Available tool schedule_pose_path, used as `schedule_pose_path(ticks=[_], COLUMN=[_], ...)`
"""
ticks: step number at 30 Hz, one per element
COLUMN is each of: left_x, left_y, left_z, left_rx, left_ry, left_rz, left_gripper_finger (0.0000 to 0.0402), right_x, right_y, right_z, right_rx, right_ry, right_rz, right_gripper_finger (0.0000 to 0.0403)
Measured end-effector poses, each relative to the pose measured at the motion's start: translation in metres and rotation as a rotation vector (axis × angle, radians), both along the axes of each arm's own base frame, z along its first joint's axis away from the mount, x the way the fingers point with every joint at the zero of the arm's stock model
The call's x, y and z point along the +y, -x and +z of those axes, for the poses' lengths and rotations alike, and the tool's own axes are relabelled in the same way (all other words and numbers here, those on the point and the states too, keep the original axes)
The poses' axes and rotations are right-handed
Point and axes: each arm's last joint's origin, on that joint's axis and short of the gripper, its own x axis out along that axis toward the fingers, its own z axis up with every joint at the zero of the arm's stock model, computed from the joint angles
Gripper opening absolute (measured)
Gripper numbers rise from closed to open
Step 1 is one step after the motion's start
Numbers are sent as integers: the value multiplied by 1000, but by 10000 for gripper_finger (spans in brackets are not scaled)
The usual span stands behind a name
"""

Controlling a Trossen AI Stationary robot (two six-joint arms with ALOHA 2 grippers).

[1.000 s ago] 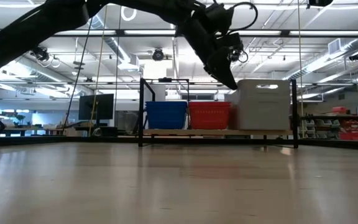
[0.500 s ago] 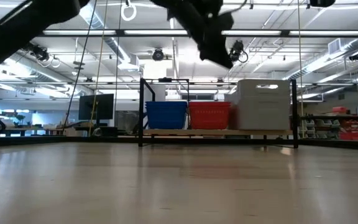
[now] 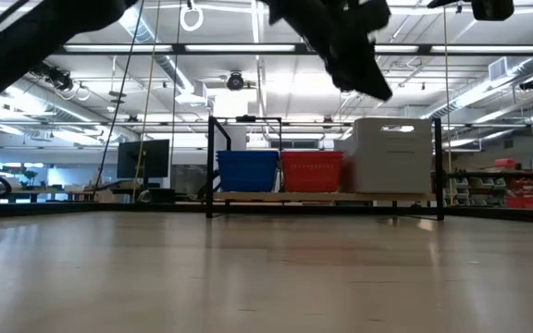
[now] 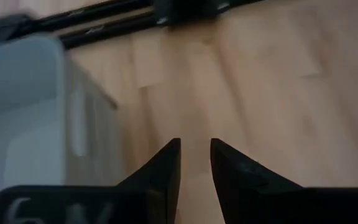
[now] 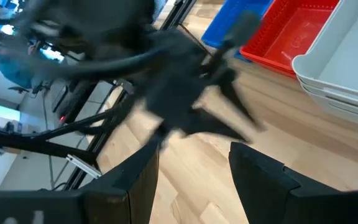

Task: Stack baskets on shelf by color
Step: Stack the gray bin on the gray bin on the shelf

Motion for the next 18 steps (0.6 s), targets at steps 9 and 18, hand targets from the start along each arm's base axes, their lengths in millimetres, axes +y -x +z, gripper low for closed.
schedule_pose_path(ticks=[9, 18], left_x=[29, 49], left_y=[-10, -11], left_z=[-31, -27], left_rx=[35, -39], left_ry=[9, -2], left_rz=[96, 166], left_gripper_finger=[93, 93], right_x=[2, 2], right_y=[-1, -1], right_z=[2, 2], right_rx=[-16, -16], right_ry=[-38, -34], right_rz=[37, 40], right_gripper_finger=[200, 200])
